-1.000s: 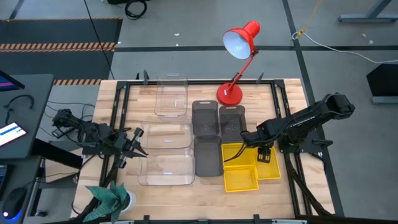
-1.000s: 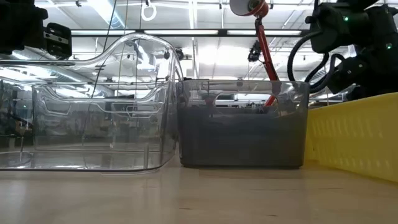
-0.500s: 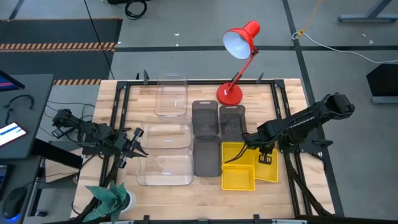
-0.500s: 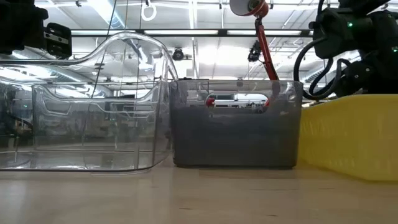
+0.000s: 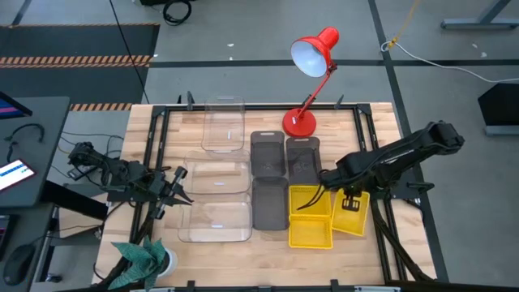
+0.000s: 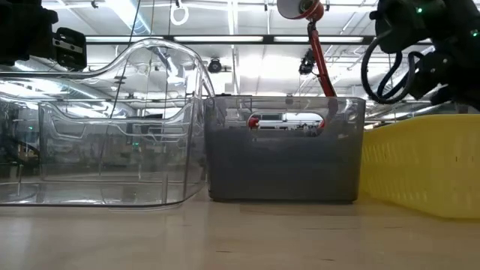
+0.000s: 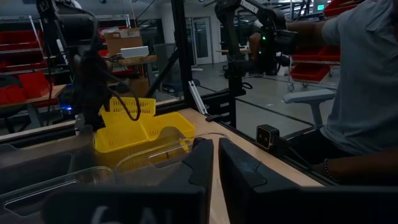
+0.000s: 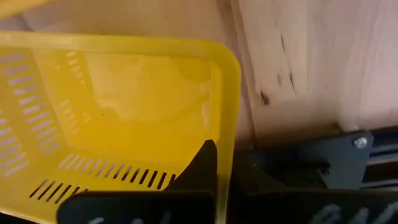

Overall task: Stack baskets by color
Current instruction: Stack the right yellow bin on the left yellow bin

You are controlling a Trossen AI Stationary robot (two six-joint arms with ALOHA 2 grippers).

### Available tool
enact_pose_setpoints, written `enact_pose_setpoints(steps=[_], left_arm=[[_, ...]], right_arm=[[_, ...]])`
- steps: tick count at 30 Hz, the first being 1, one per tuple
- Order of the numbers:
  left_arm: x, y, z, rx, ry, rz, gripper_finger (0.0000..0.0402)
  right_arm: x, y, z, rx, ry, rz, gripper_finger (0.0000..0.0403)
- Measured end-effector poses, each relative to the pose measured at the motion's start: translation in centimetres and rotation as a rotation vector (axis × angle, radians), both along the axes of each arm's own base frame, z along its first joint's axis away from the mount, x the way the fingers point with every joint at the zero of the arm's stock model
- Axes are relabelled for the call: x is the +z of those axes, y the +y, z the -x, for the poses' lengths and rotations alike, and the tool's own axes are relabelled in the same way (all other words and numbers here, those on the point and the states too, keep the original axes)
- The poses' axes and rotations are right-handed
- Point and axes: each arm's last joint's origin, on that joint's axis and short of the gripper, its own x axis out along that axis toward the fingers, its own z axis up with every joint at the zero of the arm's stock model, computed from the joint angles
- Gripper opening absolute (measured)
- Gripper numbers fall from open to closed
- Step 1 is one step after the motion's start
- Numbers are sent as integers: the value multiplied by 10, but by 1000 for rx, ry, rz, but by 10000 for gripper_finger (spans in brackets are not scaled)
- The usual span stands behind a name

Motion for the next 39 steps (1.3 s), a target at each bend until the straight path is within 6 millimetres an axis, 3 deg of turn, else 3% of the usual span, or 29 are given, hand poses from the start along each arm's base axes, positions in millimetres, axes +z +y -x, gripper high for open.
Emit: enact_pose_setpoints(steps=[8, 15, 21, 28, 39], left_arm=[[0, 0, 0, 0, 0, 0, 29], [0, 0, 0, 1, 0, 0, 29], [0, 0, 0, 0, 0, 0, 36], [0, 0, 0, 0, 0, 0, 27], [0, 0, 0, 0, 0, 0, 35]], right_arm=[[24, -1, 8, -19, -45, -44, 2], [51, -4, 21, -276, -214, -103, 2], [64, -7, 33, -620, -309, -62, 3], [62, 1, 25, -906, -352, 47, 5], [45, 32, -12, -1132, -443, 63, 5]])
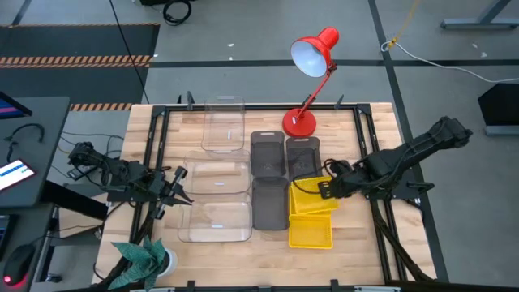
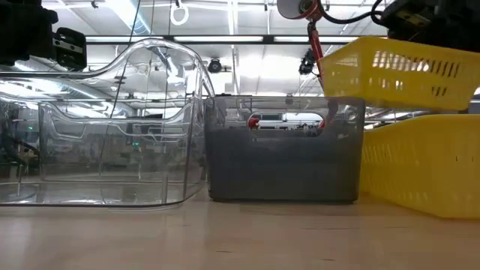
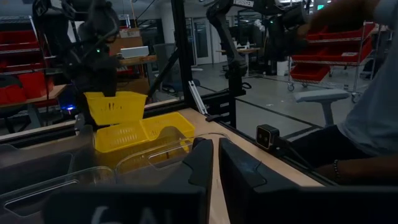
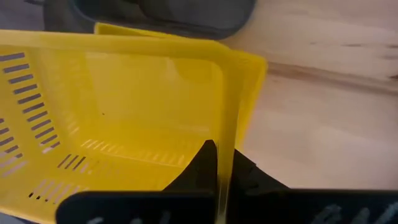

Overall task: Stack baskets by color
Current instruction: Stack the right yellow bin on the left yellow bin

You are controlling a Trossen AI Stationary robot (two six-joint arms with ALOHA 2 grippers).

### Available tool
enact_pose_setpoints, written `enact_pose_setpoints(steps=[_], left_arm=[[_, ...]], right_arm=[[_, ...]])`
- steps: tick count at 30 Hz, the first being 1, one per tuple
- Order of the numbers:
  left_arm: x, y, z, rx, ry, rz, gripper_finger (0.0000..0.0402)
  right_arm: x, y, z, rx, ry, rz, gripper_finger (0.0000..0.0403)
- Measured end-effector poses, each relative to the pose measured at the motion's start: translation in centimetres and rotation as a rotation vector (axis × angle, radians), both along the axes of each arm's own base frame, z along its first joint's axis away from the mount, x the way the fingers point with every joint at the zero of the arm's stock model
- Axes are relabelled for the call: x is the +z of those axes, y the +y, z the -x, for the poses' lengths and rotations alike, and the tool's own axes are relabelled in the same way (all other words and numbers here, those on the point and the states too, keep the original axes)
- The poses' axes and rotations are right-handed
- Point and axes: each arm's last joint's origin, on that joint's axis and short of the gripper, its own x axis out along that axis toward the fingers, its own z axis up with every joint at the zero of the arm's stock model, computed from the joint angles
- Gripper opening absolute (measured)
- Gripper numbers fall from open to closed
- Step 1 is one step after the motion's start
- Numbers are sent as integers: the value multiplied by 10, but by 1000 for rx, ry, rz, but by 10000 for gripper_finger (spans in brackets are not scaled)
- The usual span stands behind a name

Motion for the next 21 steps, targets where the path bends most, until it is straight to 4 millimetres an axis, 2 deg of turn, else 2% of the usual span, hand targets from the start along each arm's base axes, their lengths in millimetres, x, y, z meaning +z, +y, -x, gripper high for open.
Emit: enact_pose_setpoints(steps=[5, 12, 21], left_arm=[[0, 0, 0, 0, 0, 0, 35], [0, 0, 0, 0, 0, 0, 28], [0, 0, 0, 0, 0, 0, 34]], right_arm=[[-13, 17, -11, -76, -6, 10, 4], [-29, 37, -13, -190, 56, -11, 4], [-31, 42, -11, -289, 60, -20, 4]])
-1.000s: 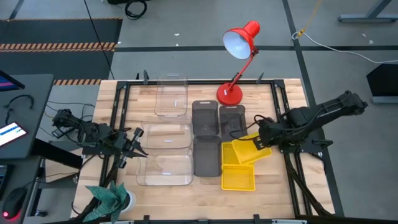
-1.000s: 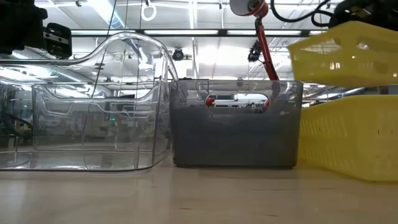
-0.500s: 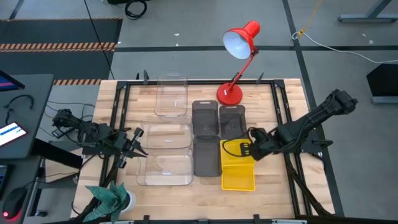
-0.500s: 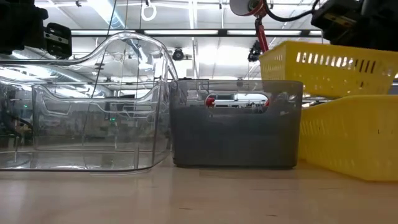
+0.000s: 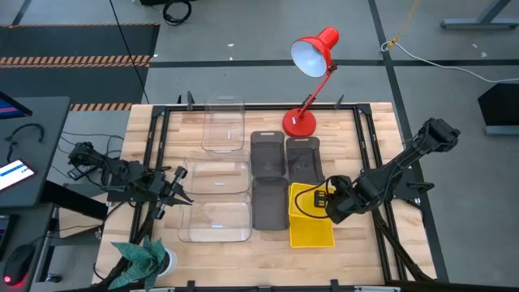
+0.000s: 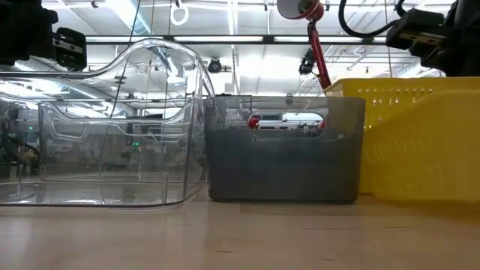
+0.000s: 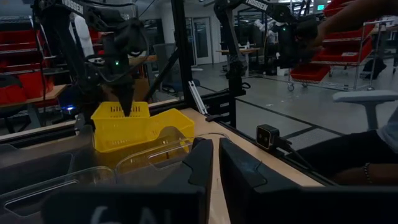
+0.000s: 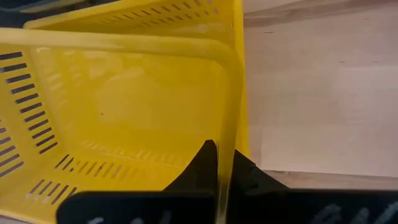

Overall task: Stack baskets by color
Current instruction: Stack the right yellow bin on the left yellow bin

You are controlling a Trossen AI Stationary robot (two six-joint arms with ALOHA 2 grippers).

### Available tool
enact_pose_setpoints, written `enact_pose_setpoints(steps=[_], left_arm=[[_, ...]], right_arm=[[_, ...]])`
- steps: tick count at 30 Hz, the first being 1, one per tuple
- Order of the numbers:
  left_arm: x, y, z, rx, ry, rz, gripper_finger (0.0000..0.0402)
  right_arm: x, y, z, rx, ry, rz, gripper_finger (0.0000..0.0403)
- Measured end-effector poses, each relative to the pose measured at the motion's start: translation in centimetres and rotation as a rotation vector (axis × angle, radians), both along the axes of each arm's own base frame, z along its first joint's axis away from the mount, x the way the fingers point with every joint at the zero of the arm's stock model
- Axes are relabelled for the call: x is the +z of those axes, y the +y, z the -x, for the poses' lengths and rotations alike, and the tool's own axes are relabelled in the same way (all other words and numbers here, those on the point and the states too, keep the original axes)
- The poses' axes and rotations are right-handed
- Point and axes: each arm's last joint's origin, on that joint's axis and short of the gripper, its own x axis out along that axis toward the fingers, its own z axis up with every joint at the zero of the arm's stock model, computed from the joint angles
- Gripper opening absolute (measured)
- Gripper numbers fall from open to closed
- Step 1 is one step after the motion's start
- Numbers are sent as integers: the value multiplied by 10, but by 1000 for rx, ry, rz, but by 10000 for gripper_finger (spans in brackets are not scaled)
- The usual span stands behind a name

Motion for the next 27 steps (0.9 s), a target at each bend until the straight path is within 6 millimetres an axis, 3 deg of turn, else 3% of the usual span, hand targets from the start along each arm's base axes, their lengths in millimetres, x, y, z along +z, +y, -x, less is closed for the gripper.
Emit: enact_pose_setpoints(steps=[5, 13, 27], left_arm=[[0, 0, 0, 0, 0, 0, 26], [0, 0, 0, 1, 0, 0, 33], [1, 0, 0, 1, -5, 2, 25]], right_arm=[[5, -1, 0, 6, -49, 3, 4], [-5, 0, 1, 24, 60, 2, 3], [-5, 1, 1, 67, 77, -1, 24]])
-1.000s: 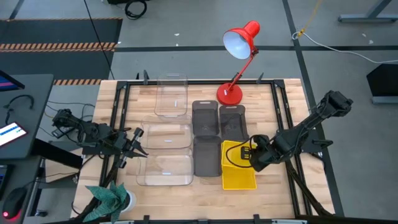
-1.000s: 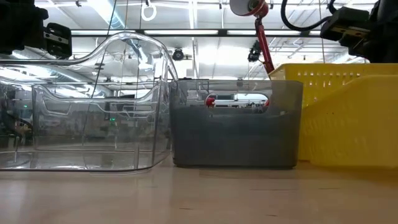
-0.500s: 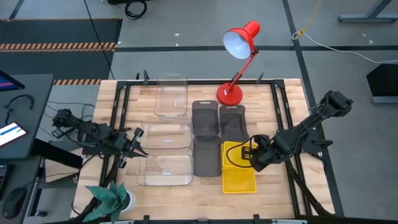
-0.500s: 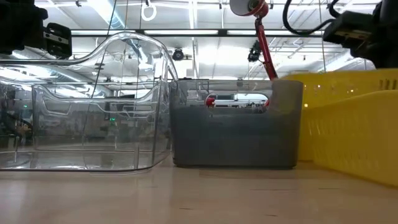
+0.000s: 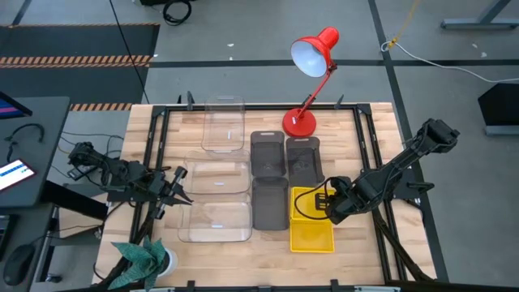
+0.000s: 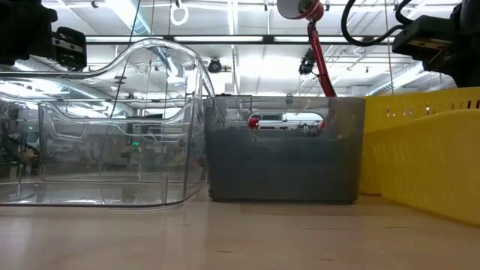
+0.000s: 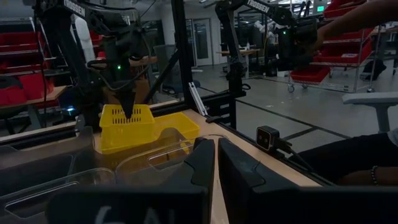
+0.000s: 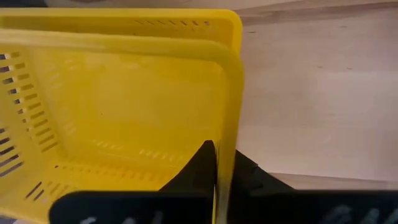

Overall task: Stack baskets by color
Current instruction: Stack the right yellow bin on the left yellow bin, then stack the bottom yellow bin on the stacked yellow bins

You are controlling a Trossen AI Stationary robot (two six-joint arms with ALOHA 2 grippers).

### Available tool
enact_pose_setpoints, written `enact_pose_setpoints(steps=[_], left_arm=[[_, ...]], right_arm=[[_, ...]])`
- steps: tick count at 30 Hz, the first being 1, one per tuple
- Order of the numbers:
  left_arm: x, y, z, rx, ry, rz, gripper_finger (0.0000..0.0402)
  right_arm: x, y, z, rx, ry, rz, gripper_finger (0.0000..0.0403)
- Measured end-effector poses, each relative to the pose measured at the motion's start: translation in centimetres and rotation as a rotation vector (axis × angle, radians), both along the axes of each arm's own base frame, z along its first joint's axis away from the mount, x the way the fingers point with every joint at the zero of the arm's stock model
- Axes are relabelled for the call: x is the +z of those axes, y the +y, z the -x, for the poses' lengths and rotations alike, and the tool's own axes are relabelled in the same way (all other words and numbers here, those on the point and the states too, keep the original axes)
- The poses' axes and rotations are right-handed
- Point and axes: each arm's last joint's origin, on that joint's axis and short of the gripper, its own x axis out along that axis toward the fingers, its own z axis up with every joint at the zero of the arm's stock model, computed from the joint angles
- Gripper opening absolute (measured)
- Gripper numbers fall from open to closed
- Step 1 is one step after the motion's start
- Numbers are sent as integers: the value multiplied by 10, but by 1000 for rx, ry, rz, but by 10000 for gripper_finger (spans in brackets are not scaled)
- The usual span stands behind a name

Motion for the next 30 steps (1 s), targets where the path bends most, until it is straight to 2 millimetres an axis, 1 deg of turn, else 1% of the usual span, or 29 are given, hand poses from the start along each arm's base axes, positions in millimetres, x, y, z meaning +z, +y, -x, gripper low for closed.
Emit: enact_pose_setpoints(steps=[8, 14, 20, 24, 30], left_arm=[[0, 0, 0, 0, 0, 0, 34], [0, 0, 0, 0, 0, 0, 28], [0, 0, 0, 0, 0, 0, 28], [0, 0, 0, 0, 0, 0, 34], [0, 0, 0, -1, -1, 0, 32]], right_arm=[[1, 2, -2, 2, -26, -15, 66], [0, 0, -3, -19, -20, -28, 94], [1, -4, -6, 21, -21, -17, 99], [3, -7, -1, 28, 18, -24, 99], [9, -10, 5, 24, 16, -23, 99]])
